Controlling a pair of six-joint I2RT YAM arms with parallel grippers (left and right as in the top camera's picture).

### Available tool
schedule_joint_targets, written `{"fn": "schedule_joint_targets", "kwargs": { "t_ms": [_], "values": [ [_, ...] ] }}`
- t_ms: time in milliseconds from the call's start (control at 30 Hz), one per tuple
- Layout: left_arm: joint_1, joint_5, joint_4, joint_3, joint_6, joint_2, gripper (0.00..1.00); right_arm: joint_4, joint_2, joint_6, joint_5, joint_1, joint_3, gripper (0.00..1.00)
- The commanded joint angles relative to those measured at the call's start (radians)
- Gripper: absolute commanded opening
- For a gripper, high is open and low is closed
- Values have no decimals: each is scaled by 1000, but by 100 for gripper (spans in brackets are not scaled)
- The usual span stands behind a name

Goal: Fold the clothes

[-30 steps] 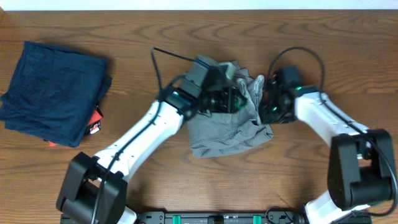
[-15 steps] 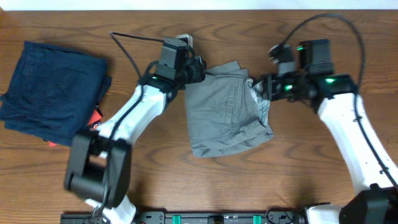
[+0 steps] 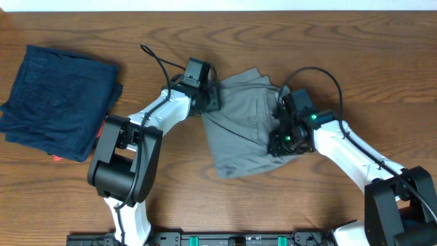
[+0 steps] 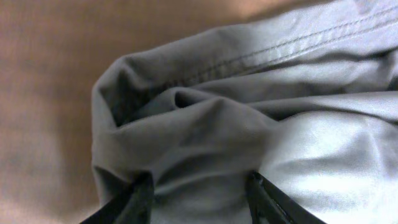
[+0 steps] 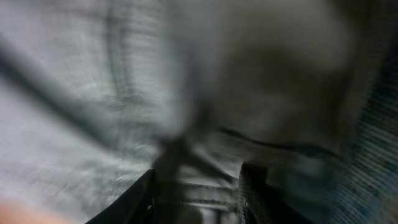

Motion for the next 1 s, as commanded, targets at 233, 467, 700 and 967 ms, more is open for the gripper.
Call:
{"fn": "schedule_joint_targets", "kwargs": {
  "t_ms": [233, 467, 700, 967],
  "values": [
    [-10, 258, -411, -18, 12, 14, 29, 499, 3, 9, 400, -123, -83, 55],
    [-29, 369, -478, -18, 12, -89, 37, 778, -14, -106, 171, -134, -23, 57],
    [-8, 157, -289, -18, 52, -290, 88, 475, -149, -92, 228, -137, 6, 63],
    [-10, 129, 78, -18, 211, -254, 88, 78, -229, 117, 331, -175, 5, 71]
  ]
}}
